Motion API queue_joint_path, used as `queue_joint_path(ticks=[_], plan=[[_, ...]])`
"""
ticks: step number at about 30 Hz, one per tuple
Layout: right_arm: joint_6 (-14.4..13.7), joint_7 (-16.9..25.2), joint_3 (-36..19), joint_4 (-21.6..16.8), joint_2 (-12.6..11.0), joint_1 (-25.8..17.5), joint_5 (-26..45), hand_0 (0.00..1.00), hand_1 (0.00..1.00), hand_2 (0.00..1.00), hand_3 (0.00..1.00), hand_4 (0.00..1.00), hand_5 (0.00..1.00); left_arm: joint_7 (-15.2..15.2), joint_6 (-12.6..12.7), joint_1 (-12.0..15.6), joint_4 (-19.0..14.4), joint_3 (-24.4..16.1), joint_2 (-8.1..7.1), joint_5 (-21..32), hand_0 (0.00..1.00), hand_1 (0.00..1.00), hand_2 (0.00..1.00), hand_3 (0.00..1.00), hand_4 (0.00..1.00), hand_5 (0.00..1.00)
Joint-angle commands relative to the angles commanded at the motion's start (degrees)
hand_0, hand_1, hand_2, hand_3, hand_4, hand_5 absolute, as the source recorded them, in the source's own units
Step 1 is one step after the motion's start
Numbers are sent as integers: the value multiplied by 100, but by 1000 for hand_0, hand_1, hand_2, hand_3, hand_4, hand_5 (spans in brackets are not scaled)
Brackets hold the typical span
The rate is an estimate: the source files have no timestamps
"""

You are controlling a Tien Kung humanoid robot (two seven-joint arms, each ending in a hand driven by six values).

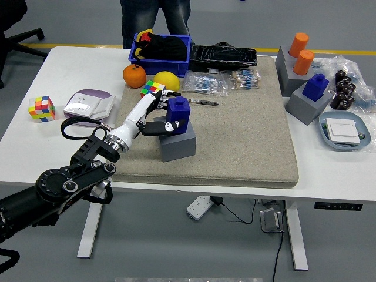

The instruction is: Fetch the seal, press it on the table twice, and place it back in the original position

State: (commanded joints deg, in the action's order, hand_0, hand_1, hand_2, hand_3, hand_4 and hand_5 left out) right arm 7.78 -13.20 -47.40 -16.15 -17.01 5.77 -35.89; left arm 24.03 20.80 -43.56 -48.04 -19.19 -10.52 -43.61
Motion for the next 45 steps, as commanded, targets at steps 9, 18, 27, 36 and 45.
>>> queue_joint_path(ticks=[9, 18, 27, 36, 45], plan=[[-7, 3, -23, -10, 0, 11, -6, 853, 769, 709, 740, 788, 562, 16, 7, 44, 26, 25, 21, 22, 689, 413, 347, 749, 609, 2], [1, 0, -13, -2, 10, 3, 2, 852, 768, 708, 740, 788, 562, 34, 15, 69, 25, 33, 59, 46, 689, 414, 347, 747, 615, 2], [1, 2, -15, -5, 8, 8, 1, 852, 768, 708, 738, 788, 562, 34, -8, 75, 40, 72, 88, 80, 704, 517, 408, 748, 665, 2], [-3, 0, -27, -7, 1, 18, -3, 852, 768, 707, 738, 788, 562, 84, 15, 84, 76, 87, 121, 141, 725, 545, 436, 756, 709, 2], [2, 0, -18, -4, 9, 4, 6, 852, 768, 707, 738, 787, 562, 100, -8, 115, 100, 116, 102, 158, 776, 691, 523, 766, 803, 2]])
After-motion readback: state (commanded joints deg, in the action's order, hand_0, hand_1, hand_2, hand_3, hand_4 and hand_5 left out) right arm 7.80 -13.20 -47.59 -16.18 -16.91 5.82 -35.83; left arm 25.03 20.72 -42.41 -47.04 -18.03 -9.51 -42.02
